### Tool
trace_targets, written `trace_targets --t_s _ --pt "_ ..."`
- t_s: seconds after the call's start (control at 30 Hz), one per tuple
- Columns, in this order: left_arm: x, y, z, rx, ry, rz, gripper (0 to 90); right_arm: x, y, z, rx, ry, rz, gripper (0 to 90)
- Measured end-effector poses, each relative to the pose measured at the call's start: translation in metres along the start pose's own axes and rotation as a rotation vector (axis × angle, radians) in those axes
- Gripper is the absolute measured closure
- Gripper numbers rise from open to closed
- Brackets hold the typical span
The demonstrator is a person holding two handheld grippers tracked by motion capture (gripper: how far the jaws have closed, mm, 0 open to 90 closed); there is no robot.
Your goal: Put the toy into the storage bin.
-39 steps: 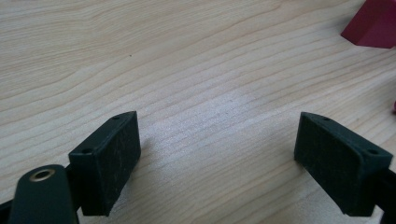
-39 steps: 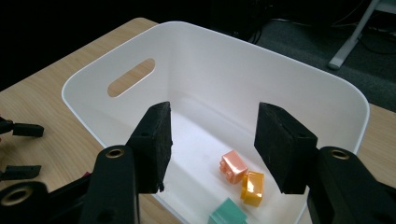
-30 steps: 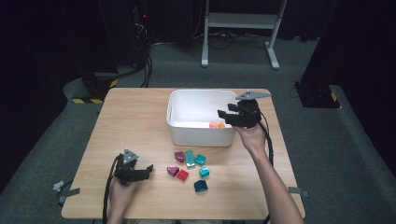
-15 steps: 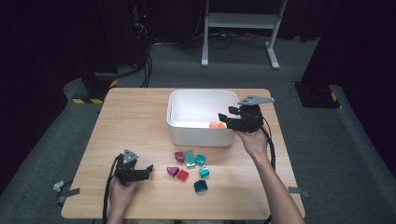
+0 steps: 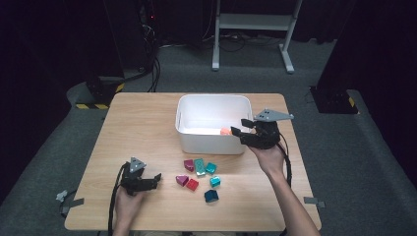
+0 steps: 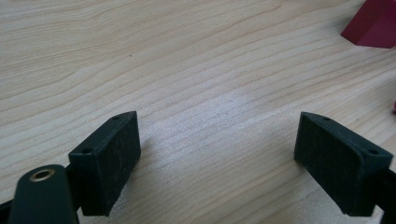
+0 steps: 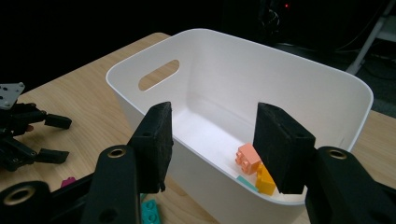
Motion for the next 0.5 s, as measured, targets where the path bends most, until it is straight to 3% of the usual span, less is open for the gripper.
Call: trace_targets --t_s 0.5 --pt "0.000 0.000 0.000 0.000 0.000 0.000 14.7 -0.030 -0.018 -0.005 0.037 0.001 -0.001 47.4"
Point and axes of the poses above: each handheld gripper's, and its own axes: z roughly forward along the jaws, x roughly out of its top, y roughly to its right, the point moved 7 cm from there along z, roughly forward along the jaws, and after that the axes turned 2 degrees about z, right-handed, at the moved point
